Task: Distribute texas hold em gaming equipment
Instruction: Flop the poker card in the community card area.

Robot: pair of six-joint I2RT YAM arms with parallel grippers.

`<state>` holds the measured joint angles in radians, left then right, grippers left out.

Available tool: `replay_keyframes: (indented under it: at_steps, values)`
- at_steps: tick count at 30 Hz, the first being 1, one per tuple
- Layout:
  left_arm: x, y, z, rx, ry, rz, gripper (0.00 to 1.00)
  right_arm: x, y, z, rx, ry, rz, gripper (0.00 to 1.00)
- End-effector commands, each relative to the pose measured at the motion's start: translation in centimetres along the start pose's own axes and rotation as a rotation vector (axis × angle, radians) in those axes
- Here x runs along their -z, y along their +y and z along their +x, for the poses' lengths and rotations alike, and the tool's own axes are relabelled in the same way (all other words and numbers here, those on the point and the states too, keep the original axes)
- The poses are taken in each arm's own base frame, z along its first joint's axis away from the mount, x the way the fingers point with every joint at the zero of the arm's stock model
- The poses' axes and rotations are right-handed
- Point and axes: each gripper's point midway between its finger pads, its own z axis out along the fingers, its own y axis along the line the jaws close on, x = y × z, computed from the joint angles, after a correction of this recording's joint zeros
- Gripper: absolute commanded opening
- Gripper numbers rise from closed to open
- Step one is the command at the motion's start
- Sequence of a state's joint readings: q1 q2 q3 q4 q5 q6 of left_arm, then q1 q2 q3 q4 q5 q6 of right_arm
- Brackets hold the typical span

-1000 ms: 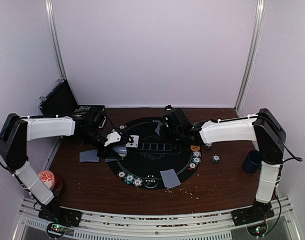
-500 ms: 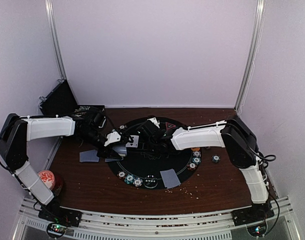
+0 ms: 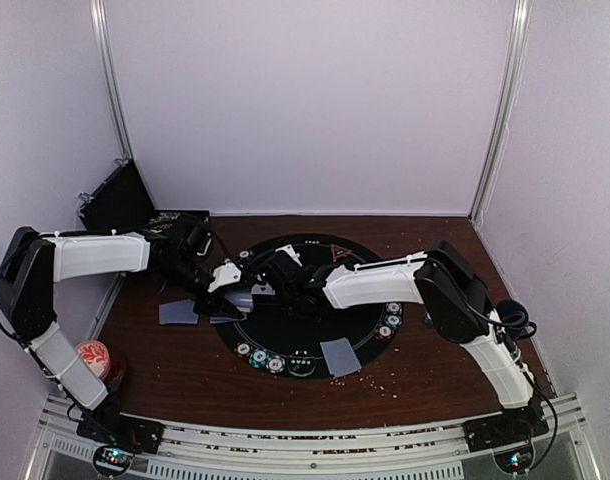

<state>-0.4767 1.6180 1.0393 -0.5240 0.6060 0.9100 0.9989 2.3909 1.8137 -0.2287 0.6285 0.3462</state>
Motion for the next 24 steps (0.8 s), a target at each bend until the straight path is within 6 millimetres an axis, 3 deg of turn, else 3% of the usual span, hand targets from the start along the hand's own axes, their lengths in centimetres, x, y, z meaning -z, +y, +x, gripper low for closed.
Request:
replay_keyframes:
  at_steps: [1, 17, 24]
  values:
    - [0.3, 0.8, -0.8, -0.011, -0.032, -0.021, 0.42, -0.3, 2.7, 0.5, 0.014, -0.003, -0.099, 0.00]
    - [0.4, 0.8, -0.7, -0.012, -0.032, -0.022, 0.42, -1.3, 5.4, 2.3, 0.042, 0.032, -0.207, 0.00]
    - [0.3, 0.8, -0.7, -0.011, -0.031, -0.022, 0.42, -1.3, 5.5, 2.1, 0.043, 0.028, -0.210, 0.11]
